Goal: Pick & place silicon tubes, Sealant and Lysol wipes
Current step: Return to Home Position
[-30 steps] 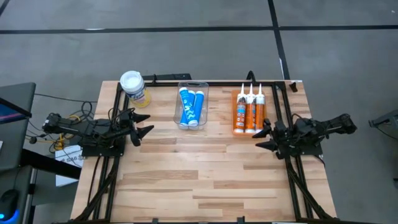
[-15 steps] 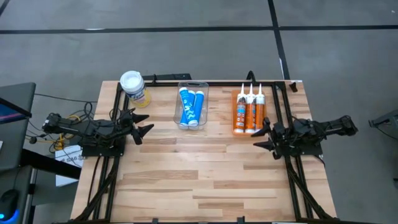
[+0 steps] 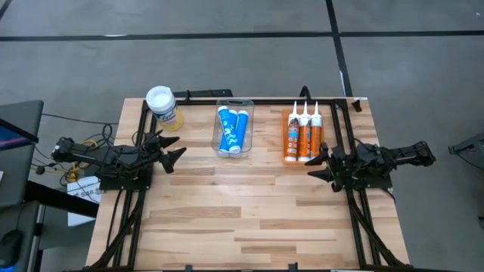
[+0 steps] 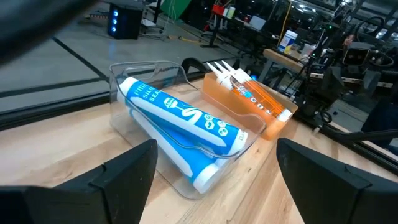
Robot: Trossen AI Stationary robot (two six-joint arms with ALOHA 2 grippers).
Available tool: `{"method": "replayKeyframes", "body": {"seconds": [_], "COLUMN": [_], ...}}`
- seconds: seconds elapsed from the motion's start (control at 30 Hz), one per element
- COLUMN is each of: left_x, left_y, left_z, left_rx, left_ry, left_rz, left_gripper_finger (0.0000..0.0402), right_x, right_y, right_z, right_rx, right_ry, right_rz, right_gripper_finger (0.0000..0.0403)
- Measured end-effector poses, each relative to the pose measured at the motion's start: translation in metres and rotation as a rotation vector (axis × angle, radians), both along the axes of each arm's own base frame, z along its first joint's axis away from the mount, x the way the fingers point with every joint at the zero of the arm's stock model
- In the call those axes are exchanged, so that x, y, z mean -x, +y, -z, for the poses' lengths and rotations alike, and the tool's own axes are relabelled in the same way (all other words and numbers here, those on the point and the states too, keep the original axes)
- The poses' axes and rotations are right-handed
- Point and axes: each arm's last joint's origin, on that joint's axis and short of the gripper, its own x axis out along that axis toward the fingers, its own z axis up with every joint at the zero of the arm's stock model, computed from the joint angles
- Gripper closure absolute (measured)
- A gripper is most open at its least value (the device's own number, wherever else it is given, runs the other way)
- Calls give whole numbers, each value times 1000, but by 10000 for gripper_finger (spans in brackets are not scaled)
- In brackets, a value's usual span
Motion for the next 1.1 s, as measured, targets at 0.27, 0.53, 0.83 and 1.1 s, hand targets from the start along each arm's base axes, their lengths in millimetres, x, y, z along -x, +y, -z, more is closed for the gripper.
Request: {"method": "replayKeyframes", "body": {"seconds": [0.27,0.53,0.83,1.1], "left_x": [0,0,0,0], "left_y": [0,0,0,0], "left_z": [0,0,0,0], "left_rx": [0,1,1,1], "left_ry": [0,0,0,0], "left_rz": [1,4,4,4], "left_gripper_finger": [80,80,80,80], "right_x": [0,0,0,0], "right_y": [0,0,0,0], "right_z": [0,0,0,0], "right_rx": [-82,-82,-82,-82], "right_ry": [13,13,13,13], "right_rz": [5,5,5,5], "right_gripper_finger": [219,222,219,222]}}
